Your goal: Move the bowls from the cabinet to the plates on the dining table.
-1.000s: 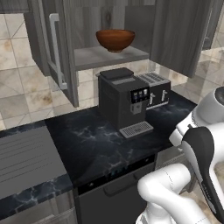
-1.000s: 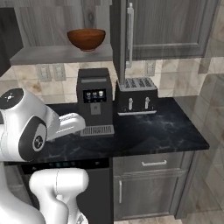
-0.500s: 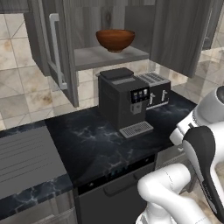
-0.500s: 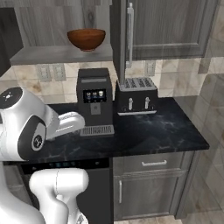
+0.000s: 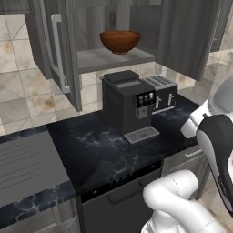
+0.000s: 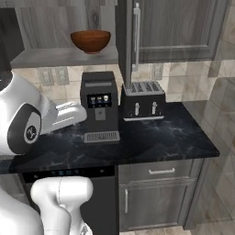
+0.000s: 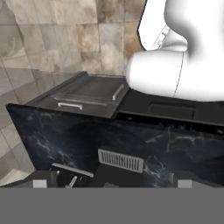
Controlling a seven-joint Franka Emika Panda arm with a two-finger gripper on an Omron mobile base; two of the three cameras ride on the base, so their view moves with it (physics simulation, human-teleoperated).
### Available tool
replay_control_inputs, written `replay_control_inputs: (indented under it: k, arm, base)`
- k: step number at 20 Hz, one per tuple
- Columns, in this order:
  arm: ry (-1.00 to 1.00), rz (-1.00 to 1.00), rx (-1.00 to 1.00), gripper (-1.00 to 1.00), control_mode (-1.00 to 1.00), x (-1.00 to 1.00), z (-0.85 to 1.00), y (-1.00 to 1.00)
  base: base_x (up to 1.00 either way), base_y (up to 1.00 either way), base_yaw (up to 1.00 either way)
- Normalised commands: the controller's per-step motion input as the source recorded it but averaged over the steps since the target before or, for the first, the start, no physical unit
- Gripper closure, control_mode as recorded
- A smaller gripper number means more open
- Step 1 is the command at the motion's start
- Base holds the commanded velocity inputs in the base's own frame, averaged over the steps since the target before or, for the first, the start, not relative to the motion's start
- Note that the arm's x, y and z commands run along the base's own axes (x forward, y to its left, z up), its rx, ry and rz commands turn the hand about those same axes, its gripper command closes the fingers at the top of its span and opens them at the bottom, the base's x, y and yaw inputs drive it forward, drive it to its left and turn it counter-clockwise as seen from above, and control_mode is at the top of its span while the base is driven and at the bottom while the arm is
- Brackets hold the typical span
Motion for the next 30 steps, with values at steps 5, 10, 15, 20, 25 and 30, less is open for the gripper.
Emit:
replay_control_inputs:
  k: [5,10,15,20,25,30]
  arm:
    - [0.00,0.00,0.00,-1.00,-1.00,-0.04,0.40,0.00]
    - [0.00,0.00,0.00,-1.00,-1.00,-0.05,0.35,0.00]
    - [-0.01,0.00,-0.02,-1.00,-1.00,-0.10,0.28,0.00]
    - [-0.05,0.00,-0.05,-1.00,-1.00,-0.10,0.04,0.00]
    - [-0.11,0.05,-0.07,-1.00,-1.00,0.00,0.00,0.00]
    - [-0.09,0.09,-0.01,-1.00,-1.00,0.00,0.10,0.00]
  base:
    - [0.00,0.00,0.00]
    - [0.00,0.00,0.00]
    - [0.00,0.00,0.00]
    - [0.00,0.00,0.00]
    - [0.00,0.00,0.00]
    - [0.00,0.00,0.00]
